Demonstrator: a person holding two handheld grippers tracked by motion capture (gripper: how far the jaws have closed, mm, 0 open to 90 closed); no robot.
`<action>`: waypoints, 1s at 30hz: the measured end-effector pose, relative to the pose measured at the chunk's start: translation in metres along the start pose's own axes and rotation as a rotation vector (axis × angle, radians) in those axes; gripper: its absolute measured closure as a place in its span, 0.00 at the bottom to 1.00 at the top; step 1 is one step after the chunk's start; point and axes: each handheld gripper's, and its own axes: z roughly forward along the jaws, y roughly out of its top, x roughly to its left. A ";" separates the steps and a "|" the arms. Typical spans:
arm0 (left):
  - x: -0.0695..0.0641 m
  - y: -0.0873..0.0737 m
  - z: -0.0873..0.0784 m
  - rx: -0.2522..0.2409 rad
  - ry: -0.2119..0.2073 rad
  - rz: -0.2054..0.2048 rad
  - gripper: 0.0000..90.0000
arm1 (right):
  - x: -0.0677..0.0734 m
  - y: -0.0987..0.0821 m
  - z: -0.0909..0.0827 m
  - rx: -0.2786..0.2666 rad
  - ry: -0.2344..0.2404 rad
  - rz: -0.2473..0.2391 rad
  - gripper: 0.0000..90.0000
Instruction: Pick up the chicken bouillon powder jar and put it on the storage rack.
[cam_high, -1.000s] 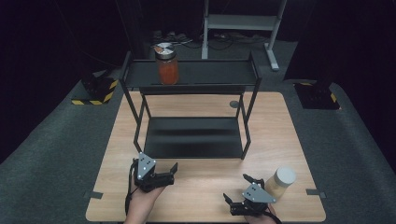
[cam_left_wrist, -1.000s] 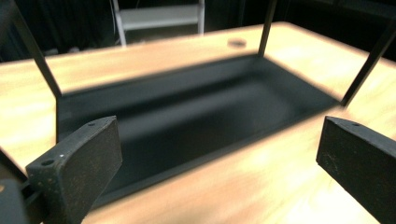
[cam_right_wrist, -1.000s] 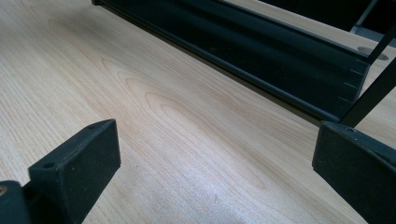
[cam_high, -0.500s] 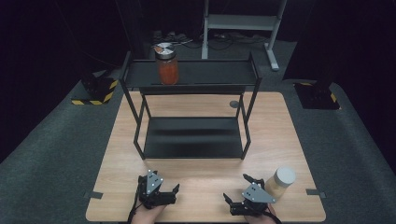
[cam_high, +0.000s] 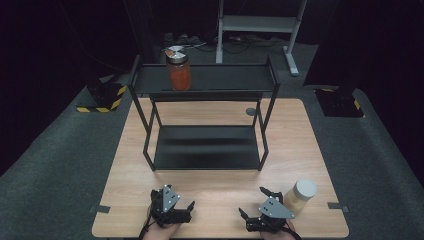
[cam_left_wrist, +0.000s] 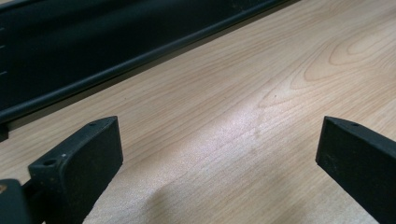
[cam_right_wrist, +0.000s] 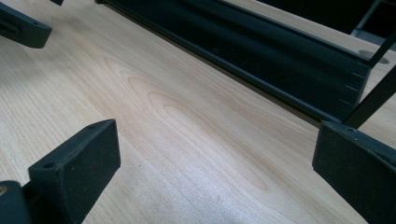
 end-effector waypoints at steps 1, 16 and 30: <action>0.000 0.000 0.000 0.000 0.000 0.000 0.01 | 0.000 0.000 0.000 0.000 0.000 0.000 0.00; -0.008 0.003 0.002 0.016 0.009 0.072 0.01 | 0.001 -0.002 -0.011 -0.057 0.006 -0.005 0.01; -0.008 0.005 0.003 0.027 -0.005 0.093 0.01 | 0.001 0.012 -0.046 -0.183 -0.011 0.023 0.00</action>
